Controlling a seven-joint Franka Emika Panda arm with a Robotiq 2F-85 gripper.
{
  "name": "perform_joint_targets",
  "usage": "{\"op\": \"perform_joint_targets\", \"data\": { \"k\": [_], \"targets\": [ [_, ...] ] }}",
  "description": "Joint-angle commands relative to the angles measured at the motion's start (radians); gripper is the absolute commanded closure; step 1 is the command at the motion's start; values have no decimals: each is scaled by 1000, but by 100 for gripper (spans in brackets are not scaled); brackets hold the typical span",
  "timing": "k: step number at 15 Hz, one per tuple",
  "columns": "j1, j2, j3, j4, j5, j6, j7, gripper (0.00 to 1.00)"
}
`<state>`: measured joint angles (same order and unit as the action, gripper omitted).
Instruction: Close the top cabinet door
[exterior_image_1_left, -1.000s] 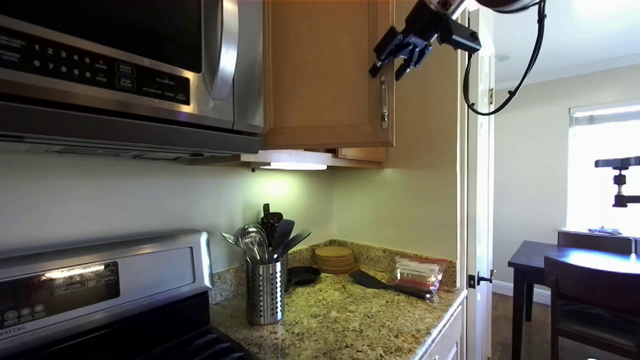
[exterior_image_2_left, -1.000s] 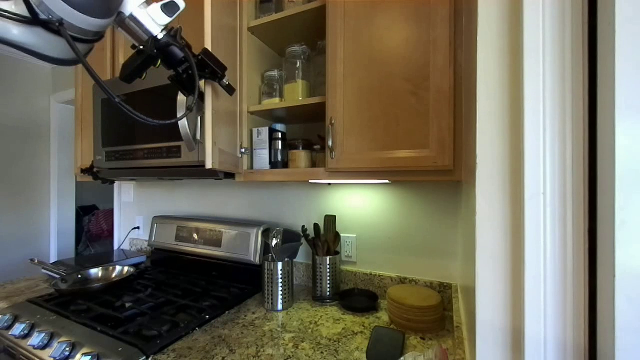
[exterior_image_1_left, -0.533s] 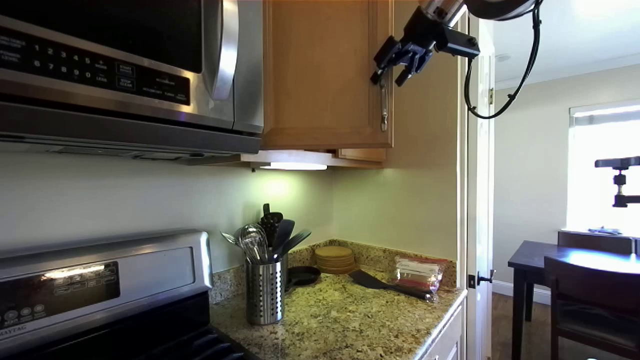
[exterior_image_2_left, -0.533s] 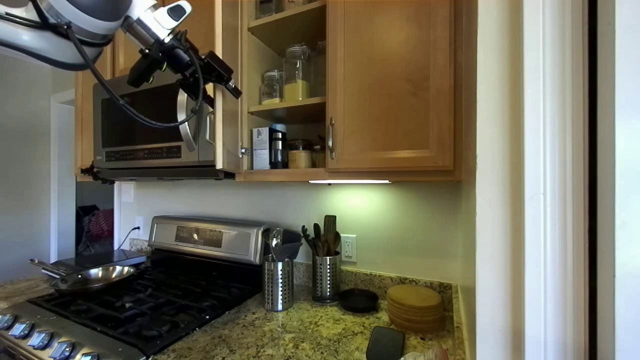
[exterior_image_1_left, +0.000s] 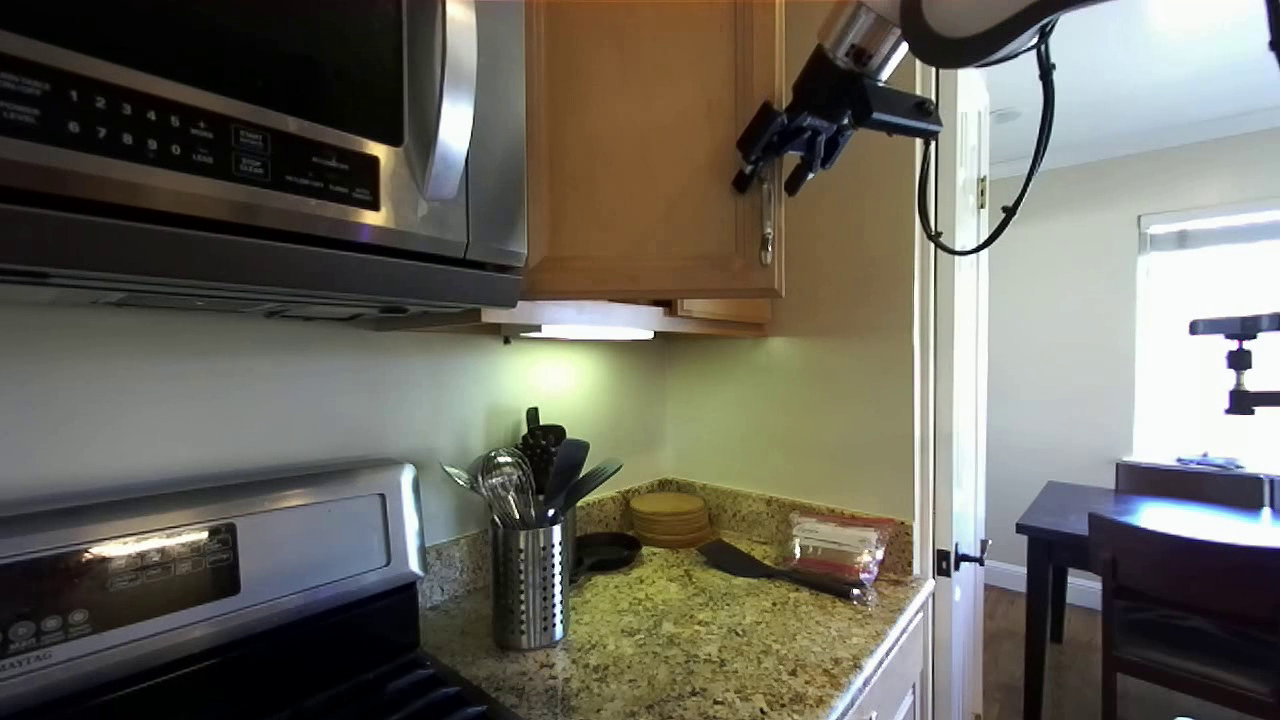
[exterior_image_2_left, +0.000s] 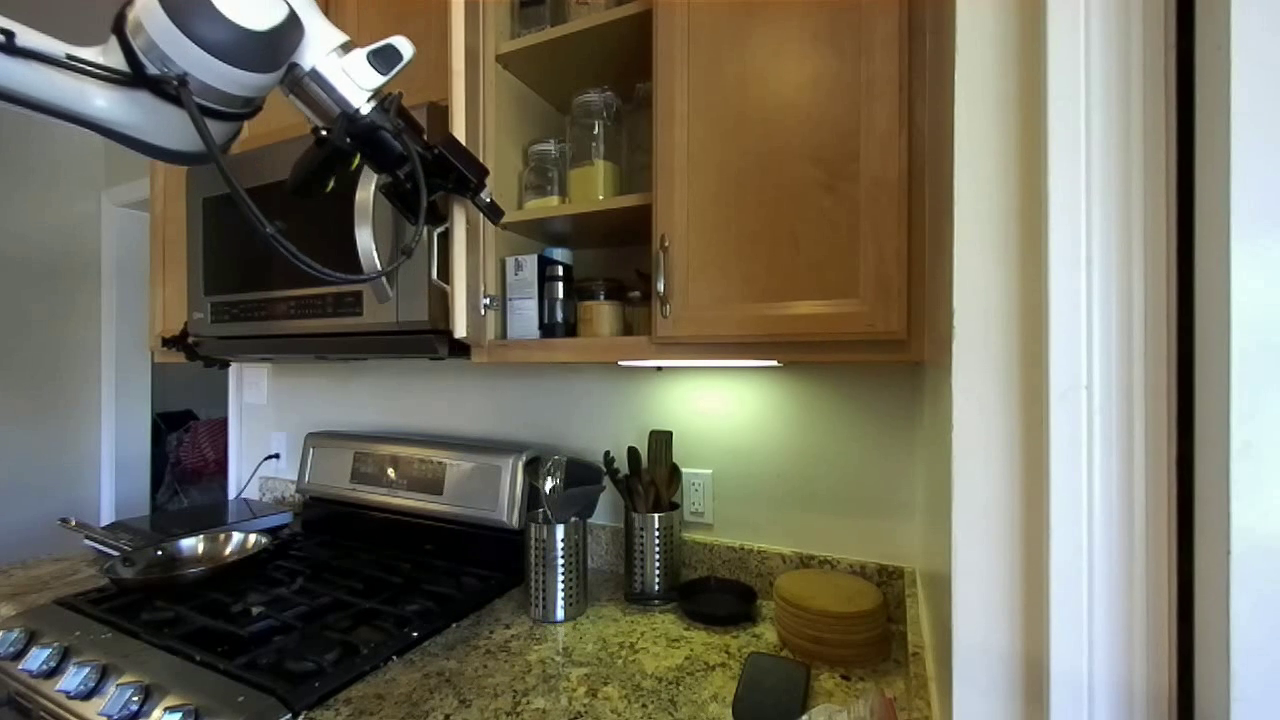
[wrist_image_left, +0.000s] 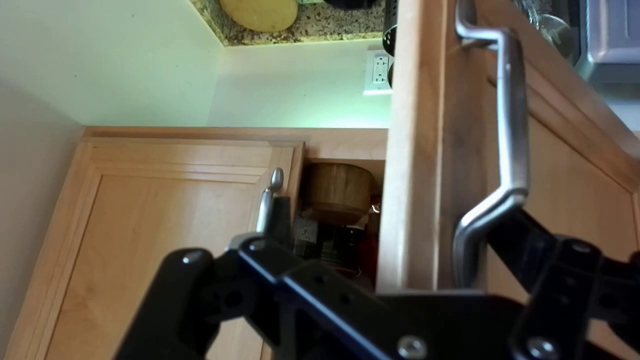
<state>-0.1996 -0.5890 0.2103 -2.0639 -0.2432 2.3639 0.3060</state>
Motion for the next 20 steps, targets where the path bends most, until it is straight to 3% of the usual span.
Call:
{"op": "perform_joint_targets", "data": {
  "k": [1,6,12,20],
  "targets": [
    [-25,106,4,59,-44,-26,63,0],
    [-17,158,-22,99,-80,-36,88,0],
    [-12,82,-54,87,-137,-124,60,0],
    [135,12,-114,37,106,-415,-53,0]
  ]
}}
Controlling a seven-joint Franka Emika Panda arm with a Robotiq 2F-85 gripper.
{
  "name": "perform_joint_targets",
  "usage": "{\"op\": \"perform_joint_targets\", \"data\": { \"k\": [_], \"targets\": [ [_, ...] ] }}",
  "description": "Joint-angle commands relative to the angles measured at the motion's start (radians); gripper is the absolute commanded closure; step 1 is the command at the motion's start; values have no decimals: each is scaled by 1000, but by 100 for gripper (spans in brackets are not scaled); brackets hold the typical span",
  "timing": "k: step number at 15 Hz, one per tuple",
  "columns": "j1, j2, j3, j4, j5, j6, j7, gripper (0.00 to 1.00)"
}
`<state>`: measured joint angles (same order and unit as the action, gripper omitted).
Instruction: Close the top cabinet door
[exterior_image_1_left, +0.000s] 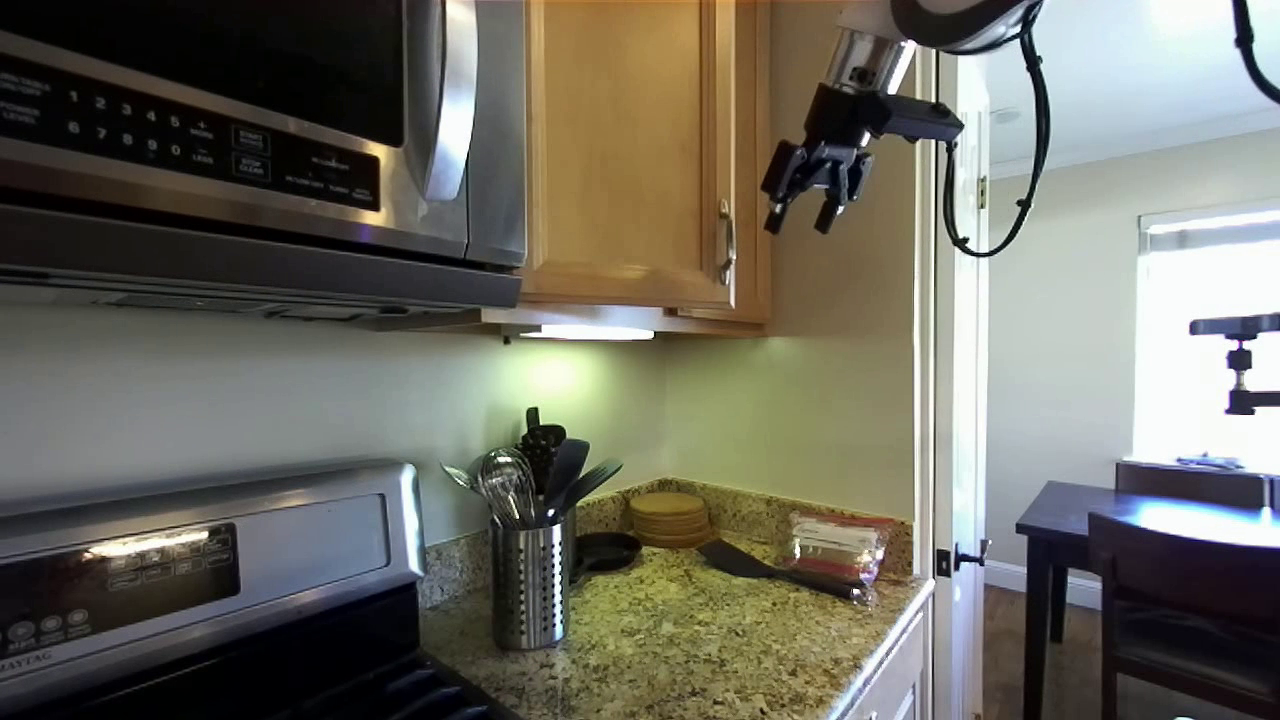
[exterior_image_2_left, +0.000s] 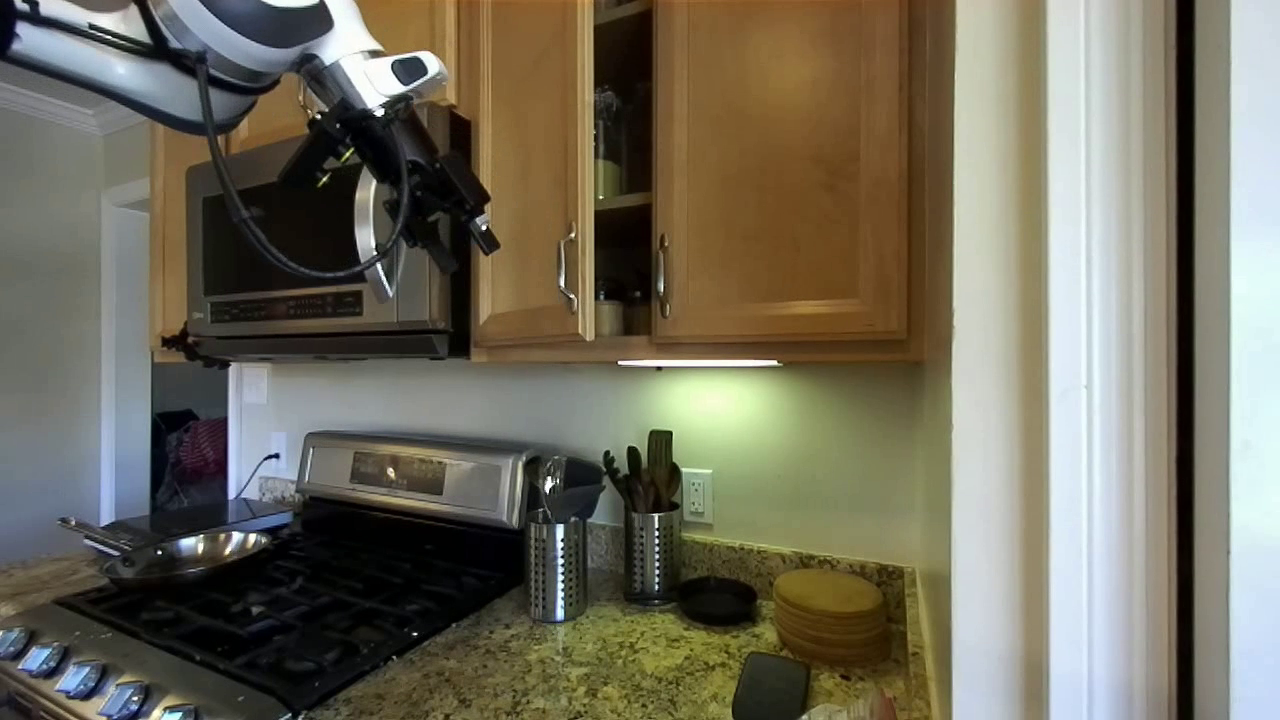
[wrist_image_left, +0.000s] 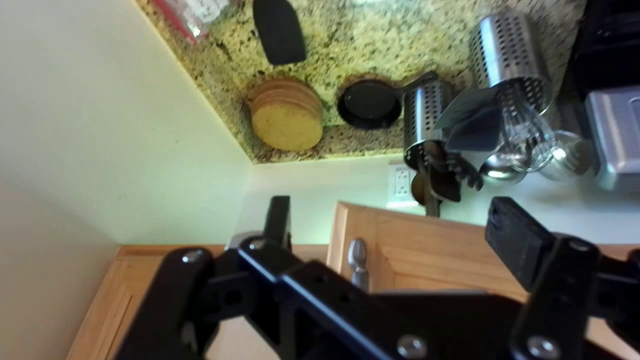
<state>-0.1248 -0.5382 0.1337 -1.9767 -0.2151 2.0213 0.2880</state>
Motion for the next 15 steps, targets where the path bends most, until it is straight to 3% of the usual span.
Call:
{"op": "perform_joint_targets", "data": {
  "k": [1,6,12,13,15],
  "targets": [
    [77,-47,-42,-69,116,-100,-39,0],
    [125,-75,-49,-161,253,-213,-36,0],
    [128,-69,-52,-283,345,-218,-37,0],
    [108,-30,-31,-228,306,-208,-19,0],
    [108,-27,-30,-236,307,-206,-19,0]
  ]
}}
